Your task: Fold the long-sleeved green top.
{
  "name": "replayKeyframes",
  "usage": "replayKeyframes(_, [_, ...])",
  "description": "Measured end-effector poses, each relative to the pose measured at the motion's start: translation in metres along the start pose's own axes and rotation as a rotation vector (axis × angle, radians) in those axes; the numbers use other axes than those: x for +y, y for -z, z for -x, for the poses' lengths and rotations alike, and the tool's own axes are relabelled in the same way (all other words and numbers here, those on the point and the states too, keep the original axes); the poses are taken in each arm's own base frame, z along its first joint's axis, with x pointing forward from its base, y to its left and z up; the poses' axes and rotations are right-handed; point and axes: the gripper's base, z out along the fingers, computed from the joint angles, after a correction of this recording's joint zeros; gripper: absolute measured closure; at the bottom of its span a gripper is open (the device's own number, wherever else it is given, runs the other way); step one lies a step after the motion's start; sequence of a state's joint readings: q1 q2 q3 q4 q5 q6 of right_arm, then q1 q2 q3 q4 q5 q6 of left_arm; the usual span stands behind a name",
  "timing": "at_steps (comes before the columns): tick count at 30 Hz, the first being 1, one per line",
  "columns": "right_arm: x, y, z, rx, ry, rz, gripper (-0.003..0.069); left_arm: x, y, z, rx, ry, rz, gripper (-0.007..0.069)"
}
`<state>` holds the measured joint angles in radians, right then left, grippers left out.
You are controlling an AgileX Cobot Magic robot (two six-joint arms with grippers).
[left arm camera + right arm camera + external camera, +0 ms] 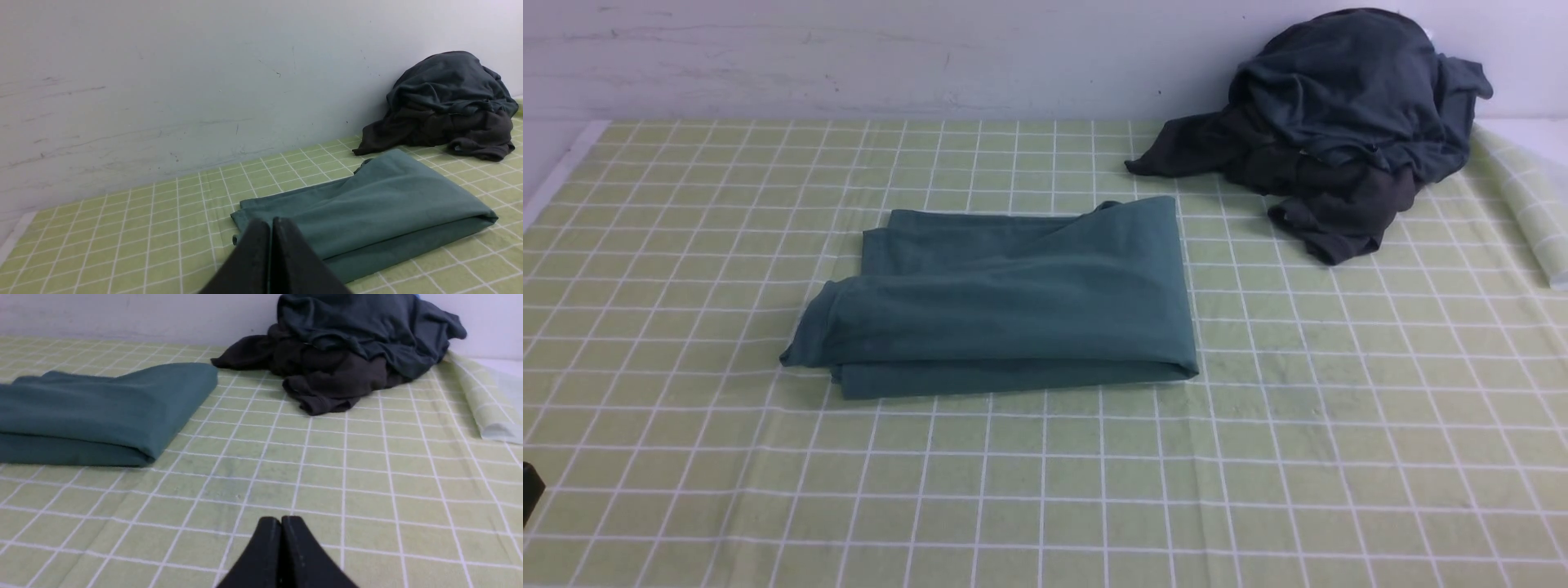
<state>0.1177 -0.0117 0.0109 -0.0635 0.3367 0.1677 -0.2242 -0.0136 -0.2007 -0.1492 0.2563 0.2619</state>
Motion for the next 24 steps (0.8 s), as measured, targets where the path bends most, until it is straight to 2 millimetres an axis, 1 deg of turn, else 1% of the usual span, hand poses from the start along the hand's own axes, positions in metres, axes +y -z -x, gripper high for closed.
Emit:
replayKeyframes(3, [-0.0023, -0.001, 0.0004, -0.048, -0.043, -0.051, 0.0669, 0.0, 0.0, 0.0, 0.0, 0.0, 0.0, 0.0627])
replayKeyframes(5, [-0.0039, -0.0009, 0.0008, -0.053, -0.024, -0.083, 0.0669, 0.0, 0.0, 0.0, 0.0, 0.0, 0.0, 0.0627])
replayKeyframes(8, [-0.0056, -0.0009, -0.0017, -0.025, 0.008, -0.113, 0.0669, 0.0, 0.0, 0.0, 0.0, 0.0, 0.0, 0.0627])
replayKeyframes(11, [-0.0065, -0.0007, -0.0053, 0.017, -0.001, -0.132, 0.0669, 0.0, 0.0, 0.0, 0.0, 0.0, 0.0, 0.0627])
replayKeyframes(24, [-0.0072, -0.0005, -0.0055, 0.022, 0.001, -0.145, 0.0669, 0.0, 0.0, 0.0, 0.0, 0.0, 0.0, 0.0627])
